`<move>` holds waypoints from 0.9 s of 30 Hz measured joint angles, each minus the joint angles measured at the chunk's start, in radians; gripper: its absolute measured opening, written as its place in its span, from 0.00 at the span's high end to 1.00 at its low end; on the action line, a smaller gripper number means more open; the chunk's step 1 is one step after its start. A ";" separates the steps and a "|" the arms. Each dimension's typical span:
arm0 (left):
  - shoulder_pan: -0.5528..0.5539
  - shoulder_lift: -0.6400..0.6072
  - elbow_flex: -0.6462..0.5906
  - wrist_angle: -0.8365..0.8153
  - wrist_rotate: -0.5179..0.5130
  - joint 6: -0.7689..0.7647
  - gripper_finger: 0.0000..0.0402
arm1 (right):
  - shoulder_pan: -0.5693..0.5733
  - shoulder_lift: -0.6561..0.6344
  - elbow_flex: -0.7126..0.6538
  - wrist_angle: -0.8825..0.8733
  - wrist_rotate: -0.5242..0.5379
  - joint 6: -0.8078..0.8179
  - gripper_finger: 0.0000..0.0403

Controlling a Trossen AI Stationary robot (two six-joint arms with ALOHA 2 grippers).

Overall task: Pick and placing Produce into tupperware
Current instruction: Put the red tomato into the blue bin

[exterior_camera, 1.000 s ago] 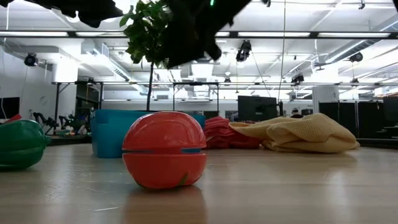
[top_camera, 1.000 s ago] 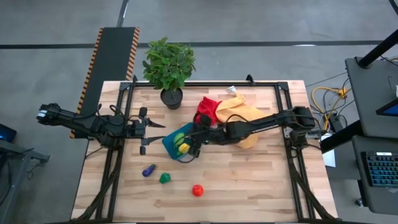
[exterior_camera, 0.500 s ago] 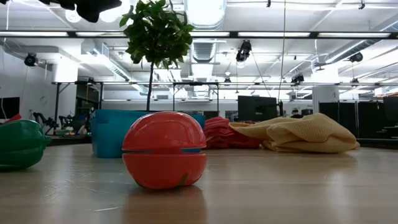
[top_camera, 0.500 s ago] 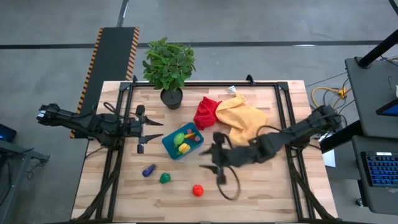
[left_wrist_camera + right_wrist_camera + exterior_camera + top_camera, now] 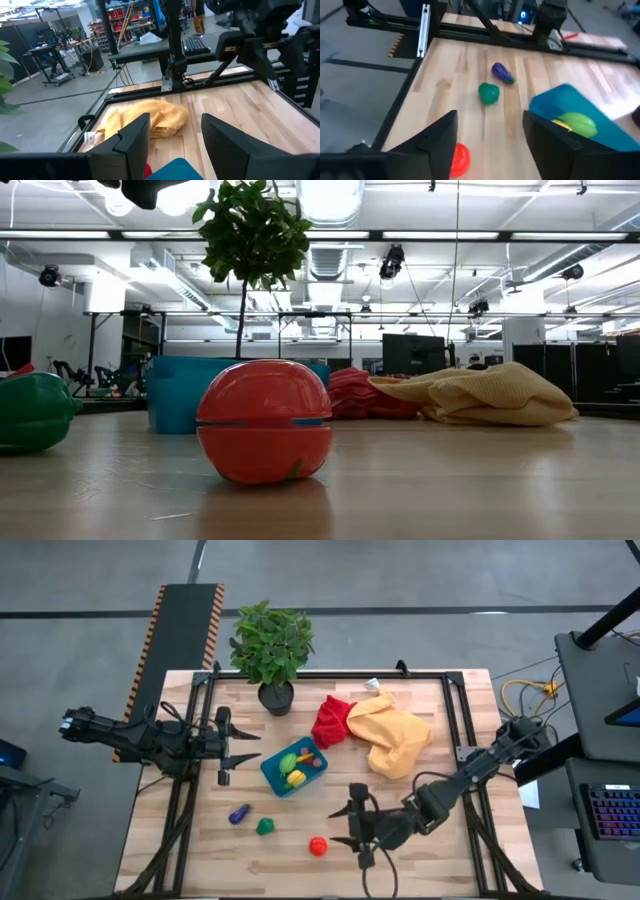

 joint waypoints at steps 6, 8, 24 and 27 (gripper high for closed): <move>0.000 0.000 0.000 0.001 0.000 0.000 0.59 | 0.032 0.060 0.041 0.036 0.001 -0.032 0.26; 0.000 0.001 0.000 0.001 0.000 0.000 0.59 | 0.034 0.083 0.052 0.034 0.000 -0.003 0.19; 0.000 0.023 -0.001 0.000 0.000 0.000 0.59 | 0.028 0.358 0.114 0.066 -0.027 0.229 0.18; 0.000 0.029 -0.001 0.001 0.000 0.000 0.59 | 0.028 0.416 0.146 0.057 -0.027 0.224 0.18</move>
